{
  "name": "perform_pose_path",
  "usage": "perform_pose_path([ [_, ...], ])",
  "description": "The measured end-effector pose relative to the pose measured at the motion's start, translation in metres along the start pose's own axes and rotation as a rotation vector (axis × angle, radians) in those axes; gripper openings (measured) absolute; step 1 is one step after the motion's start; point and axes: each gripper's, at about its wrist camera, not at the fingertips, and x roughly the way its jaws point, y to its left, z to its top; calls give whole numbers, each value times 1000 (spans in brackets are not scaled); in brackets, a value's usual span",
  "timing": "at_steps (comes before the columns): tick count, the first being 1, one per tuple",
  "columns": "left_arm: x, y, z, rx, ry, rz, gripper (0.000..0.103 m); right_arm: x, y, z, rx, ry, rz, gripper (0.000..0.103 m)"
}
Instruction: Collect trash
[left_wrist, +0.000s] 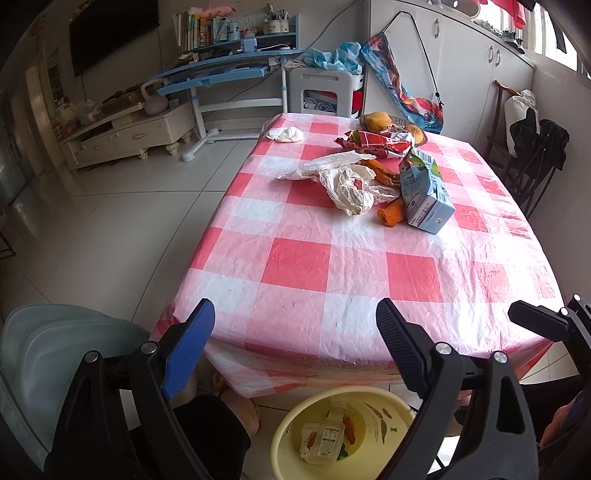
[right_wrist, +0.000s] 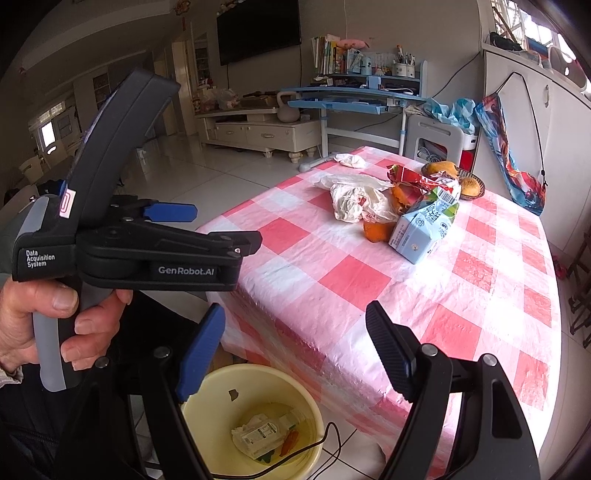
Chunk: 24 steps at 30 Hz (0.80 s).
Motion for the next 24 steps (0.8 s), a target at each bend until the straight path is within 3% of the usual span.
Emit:
perform_pose_path([
  [24,1,0,0,2,1,0,86,2,1,-1,-8,7,1,75],
])
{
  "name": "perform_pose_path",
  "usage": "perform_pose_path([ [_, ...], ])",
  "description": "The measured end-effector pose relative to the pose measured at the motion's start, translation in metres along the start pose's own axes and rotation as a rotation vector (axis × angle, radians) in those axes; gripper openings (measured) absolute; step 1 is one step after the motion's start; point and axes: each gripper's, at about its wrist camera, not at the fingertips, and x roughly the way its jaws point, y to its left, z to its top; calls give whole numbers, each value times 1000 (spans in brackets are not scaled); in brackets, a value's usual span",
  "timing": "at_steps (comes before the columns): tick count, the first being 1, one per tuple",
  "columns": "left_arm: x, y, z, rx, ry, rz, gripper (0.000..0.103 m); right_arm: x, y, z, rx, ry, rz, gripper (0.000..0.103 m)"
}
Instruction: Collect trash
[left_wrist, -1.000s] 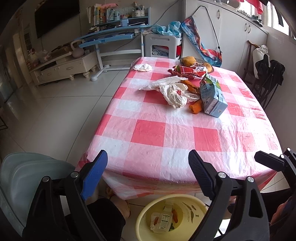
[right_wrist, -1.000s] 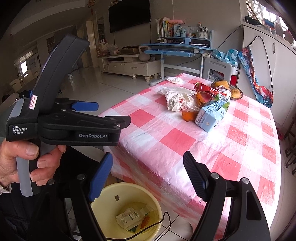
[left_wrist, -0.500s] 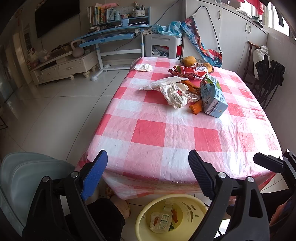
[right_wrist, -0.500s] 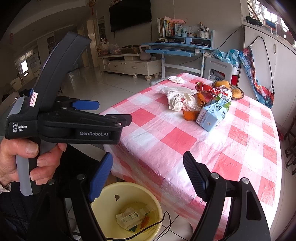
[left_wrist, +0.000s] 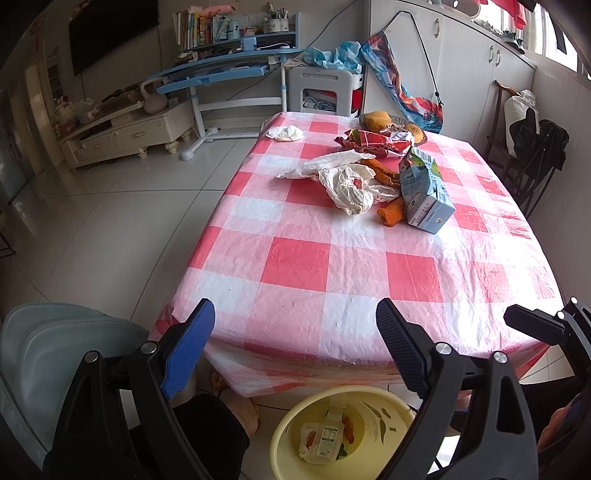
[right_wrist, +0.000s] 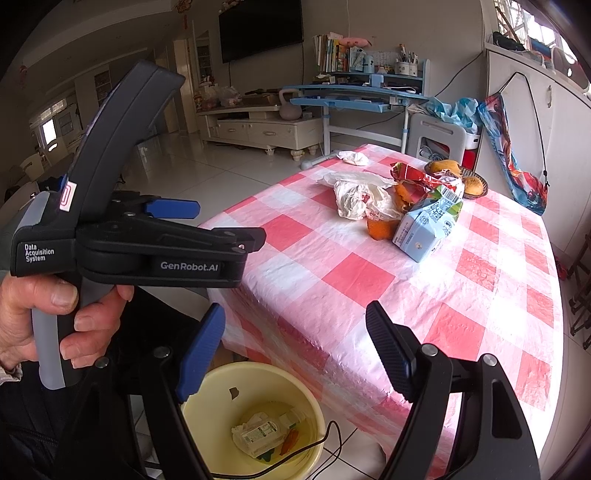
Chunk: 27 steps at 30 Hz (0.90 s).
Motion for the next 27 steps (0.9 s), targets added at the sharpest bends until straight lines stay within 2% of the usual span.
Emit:
perform_pose_path([
  [27,0,0,1,-1,1,-1,86,4,3,-3,-6,6,-1,75],
])
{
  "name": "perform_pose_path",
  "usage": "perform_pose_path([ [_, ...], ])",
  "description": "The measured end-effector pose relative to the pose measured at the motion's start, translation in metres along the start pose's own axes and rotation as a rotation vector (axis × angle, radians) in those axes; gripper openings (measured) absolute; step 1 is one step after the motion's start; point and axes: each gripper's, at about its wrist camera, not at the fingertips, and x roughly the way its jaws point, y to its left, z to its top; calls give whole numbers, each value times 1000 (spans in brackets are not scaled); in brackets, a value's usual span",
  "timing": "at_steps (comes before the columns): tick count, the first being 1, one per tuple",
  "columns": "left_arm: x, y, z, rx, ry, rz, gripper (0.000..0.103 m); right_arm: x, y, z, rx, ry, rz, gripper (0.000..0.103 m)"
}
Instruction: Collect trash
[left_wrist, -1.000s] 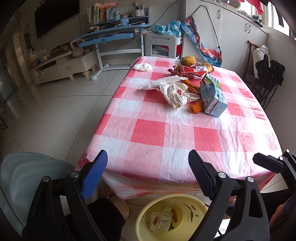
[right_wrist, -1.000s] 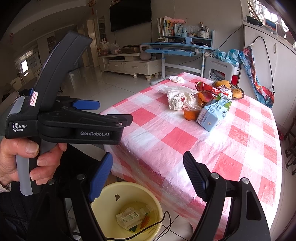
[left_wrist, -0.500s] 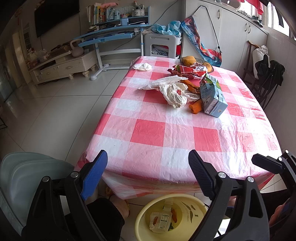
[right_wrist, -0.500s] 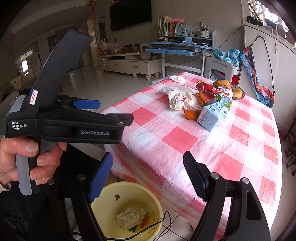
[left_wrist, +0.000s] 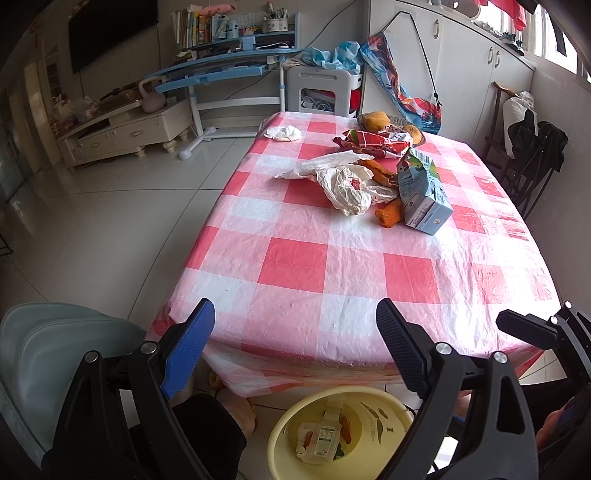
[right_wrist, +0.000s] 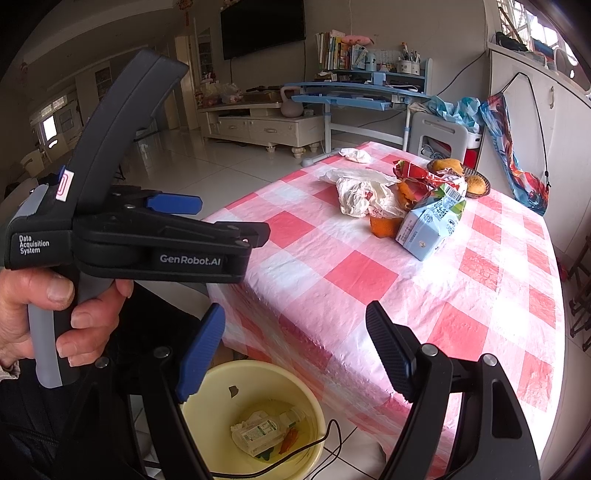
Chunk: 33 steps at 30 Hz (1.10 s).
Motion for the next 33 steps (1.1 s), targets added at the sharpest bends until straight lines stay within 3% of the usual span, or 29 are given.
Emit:
perform_pose_path([
  [33,-3,-8,0,-5,-4,-13,86,4,2,0,-2,5,-2,75],
])
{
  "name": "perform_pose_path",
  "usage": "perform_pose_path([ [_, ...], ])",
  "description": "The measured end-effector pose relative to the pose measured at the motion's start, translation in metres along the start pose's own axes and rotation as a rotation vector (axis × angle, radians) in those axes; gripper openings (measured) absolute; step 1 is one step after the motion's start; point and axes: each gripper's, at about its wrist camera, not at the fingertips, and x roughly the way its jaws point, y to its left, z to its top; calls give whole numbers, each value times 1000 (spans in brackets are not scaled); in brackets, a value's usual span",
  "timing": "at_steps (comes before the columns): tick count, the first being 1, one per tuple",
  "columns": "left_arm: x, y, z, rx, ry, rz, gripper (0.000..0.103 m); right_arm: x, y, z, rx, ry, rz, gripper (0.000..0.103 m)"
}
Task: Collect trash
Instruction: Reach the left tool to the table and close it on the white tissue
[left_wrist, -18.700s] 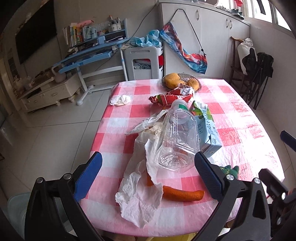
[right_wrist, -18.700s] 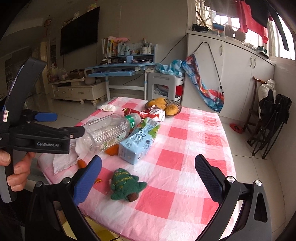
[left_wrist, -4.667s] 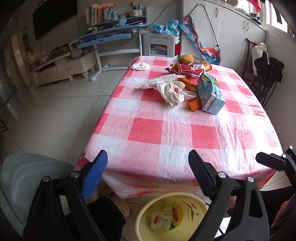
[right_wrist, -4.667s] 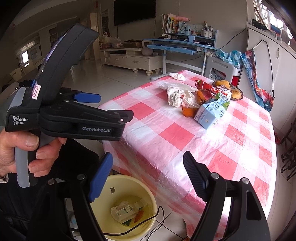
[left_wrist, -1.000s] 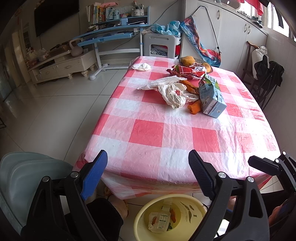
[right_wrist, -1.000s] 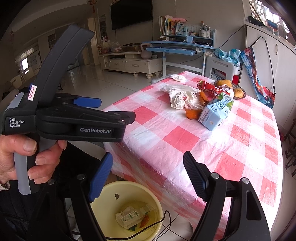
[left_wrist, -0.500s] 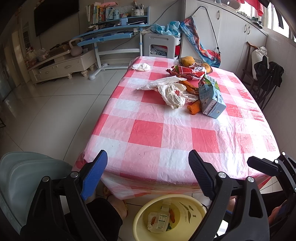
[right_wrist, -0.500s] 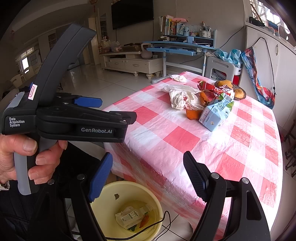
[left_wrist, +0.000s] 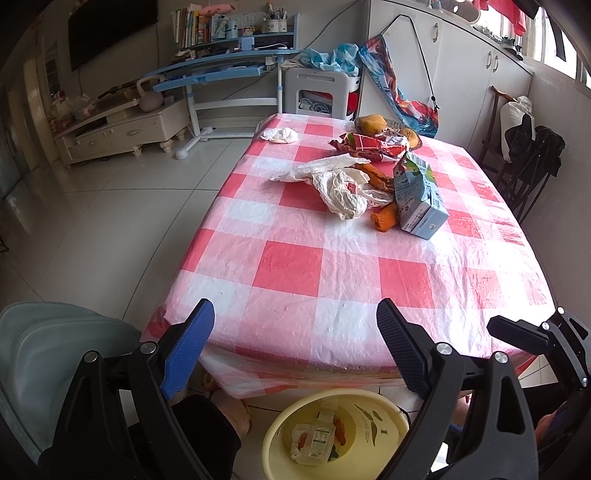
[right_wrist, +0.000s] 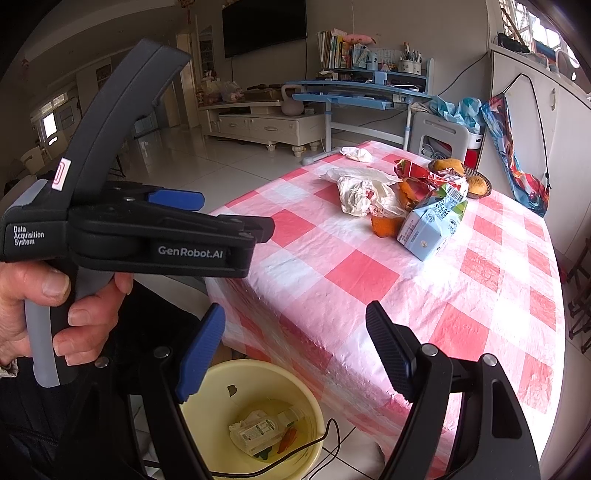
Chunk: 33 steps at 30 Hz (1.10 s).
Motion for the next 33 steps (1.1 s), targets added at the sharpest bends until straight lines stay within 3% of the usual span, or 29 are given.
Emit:
perform_pose_path([
  [16,10,24,40,-128,9,-37,86,0,-6,5,-21,1,-43,79],
  [24,55,2,99,-22,19,-56,87,8,-17,9,-3,17,-62,79],
  [28,87,9,128,-38,56,-61,87,12,-21,13,-1,22,-62,79],
  [33,124,3,149,52,108,-68,87,17,-25,16,18,29,-50,79],
])
